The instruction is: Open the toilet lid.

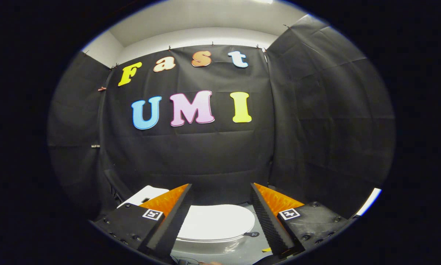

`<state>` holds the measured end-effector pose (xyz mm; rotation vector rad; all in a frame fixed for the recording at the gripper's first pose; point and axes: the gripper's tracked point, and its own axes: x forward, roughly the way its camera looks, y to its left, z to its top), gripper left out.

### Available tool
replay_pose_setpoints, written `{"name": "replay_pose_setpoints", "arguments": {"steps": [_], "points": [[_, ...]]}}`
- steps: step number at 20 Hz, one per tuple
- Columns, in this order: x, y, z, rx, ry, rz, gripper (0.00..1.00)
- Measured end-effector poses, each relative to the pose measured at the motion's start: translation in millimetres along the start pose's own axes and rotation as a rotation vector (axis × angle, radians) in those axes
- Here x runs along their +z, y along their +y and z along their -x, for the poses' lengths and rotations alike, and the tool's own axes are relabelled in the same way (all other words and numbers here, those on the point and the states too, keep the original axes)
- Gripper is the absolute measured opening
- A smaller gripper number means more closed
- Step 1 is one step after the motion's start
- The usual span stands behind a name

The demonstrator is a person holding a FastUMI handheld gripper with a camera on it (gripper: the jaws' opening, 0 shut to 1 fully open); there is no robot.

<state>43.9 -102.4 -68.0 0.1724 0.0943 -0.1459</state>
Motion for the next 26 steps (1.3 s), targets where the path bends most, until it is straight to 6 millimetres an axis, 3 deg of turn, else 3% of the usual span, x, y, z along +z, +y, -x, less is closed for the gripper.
{"name": "replay_pose_setpoints", "arguments": {"steps": [7,13,19,22,26], "points": [[-56.9,-71.2,-58.0,-0.074,0.080,-0.217,0.99],[-143.7,-130.0,-108.6,-0.137,0.188,-0.474,0.98],[-243.2,-190.6,-148.5,-0.225,0.290,-0.718,0.97],[-287.7,-207.5,-159.4,-0.264,0.320,-0.868,0.97],[-351.7,-201.0,-172.4,-0.284,0.400,-1.030,0.97]]}}
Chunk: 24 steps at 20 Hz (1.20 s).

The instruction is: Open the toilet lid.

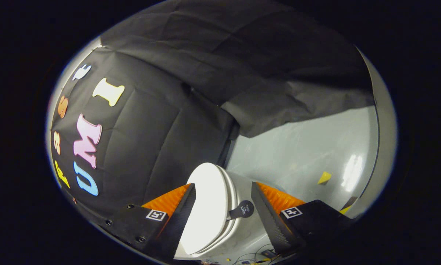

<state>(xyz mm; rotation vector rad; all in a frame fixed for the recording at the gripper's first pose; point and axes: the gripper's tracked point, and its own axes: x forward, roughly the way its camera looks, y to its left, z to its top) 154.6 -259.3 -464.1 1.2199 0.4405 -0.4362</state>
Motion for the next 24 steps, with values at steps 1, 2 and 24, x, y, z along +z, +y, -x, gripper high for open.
{"name": "replay_pose_setpoints", "arguments": {"steps": [1,2,24], "points": [[-8.8,-6.1,-8.6,-0.009,0.019,-0.020,0.97],[-17.4,-14.4,-16.9,-0.043,0.048,-0.031,0.97],[-64.1,-27.6,-52.3,0.009,0.142,-0.080,0.05]]}}
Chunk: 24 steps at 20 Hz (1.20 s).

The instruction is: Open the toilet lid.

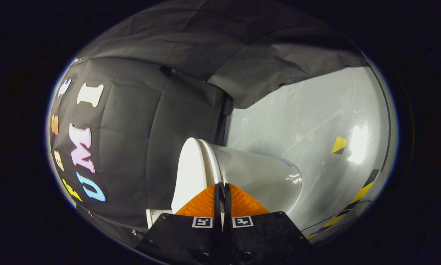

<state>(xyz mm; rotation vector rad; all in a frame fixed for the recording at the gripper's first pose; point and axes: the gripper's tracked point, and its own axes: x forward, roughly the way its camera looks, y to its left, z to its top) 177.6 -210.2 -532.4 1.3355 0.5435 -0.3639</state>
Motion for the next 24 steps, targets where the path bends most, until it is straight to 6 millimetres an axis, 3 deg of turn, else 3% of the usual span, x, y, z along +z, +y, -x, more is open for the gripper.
{"name": "replay_pose_setpoints", "arguments": {"steps": [6,11,14,20,24], "points": [[5.3,44.7,25.5,0.058,-0.057,0.138,0.05],[3.2,95.8,50.3,0.125,-0.098,0.249,0.05],[-3.1,140.2,73.0,0.180,-0.137,0.339,0.05],[-50.8,242.8,109.8,0.286,-0.199,0.567,0.05],[-72.7,275.1,127.7,0.306,-0.226,0.622,0.05]]}}
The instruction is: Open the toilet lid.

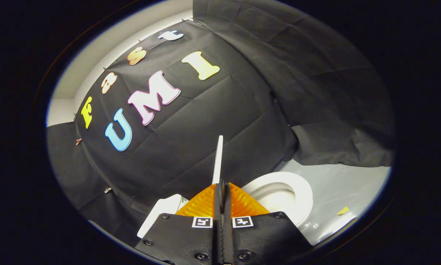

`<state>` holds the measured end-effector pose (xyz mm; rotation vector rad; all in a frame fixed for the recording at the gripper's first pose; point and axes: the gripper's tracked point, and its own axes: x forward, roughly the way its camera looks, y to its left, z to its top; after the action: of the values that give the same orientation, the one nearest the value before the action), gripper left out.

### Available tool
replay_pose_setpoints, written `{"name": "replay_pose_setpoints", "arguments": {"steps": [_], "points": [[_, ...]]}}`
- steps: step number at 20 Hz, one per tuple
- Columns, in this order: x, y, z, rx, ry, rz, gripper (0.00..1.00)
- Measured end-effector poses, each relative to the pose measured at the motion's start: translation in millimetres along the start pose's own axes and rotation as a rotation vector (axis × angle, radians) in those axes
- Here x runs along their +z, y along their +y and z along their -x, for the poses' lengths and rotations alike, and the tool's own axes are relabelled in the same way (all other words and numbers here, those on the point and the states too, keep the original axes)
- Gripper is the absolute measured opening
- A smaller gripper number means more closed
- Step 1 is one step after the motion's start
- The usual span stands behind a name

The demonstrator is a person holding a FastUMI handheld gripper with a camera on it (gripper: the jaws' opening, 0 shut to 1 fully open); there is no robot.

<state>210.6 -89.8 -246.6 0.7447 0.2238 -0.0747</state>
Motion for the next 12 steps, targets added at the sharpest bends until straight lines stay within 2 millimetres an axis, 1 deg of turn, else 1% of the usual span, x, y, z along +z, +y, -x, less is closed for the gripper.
{"name": "replay_pose_setpoints", "arguments": {"steps": [2,4,8,12], "points": [[-1.2,11.5,7.0,0.010,-0.011,0.019,0.05],[-0.7,27.0,5.6,0.015,-0.017,0.047,0.05],[-2.0,66.3,1.9,0.037,-0.031,0.114,0.05],[-14.7,105.8,12.8,0.071,-0.039,0.198,0.05]]}}
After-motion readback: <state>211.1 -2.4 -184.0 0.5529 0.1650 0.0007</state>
